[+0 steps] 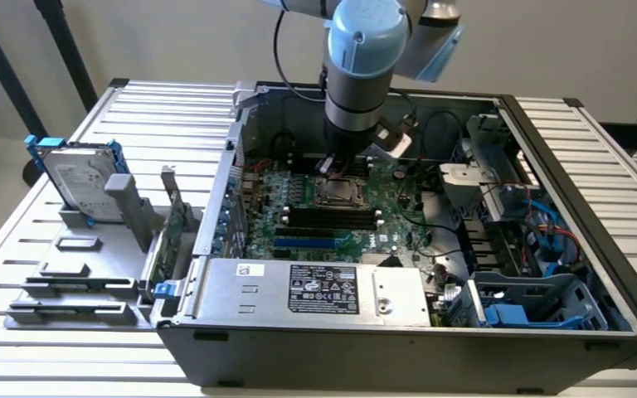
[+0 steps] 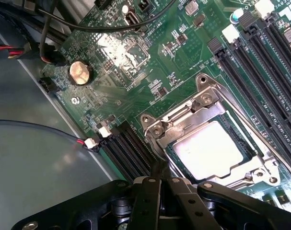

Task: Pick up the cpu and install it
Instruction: 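Install the first cpu locking lever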

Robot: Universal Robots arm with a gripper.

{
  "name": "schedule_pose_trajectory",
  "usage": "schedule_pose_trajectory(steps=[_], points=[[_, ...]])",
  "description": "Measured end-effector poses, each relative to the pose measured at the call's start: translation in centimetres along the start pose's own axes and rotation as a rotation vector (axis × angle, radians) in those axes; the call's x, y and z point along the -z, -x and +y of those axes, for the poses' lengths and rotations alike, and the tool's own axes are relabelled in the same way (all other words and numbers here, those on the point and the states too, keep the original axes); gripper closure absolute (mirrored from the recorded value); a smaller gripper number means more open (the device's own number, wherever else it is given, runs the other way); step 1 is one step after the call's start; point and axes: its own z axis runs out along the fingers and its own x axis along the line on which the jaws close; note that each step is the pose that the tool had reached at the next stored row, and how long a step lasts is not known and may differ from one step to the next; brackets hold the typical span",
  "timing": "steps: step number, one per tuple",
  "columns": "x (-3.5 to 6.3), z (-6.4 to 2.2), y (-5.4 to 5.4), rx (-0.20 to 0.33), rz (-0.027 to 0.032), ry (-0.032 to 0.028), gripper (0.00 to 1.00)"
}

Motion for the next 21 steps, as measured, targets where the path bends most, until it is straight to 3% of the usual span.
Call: schedule_pose_trajectory(steps=[21], points=[[-0.16, 0.69, -0.50, -0.001, -0.0016, -0.0009, 0.89]])
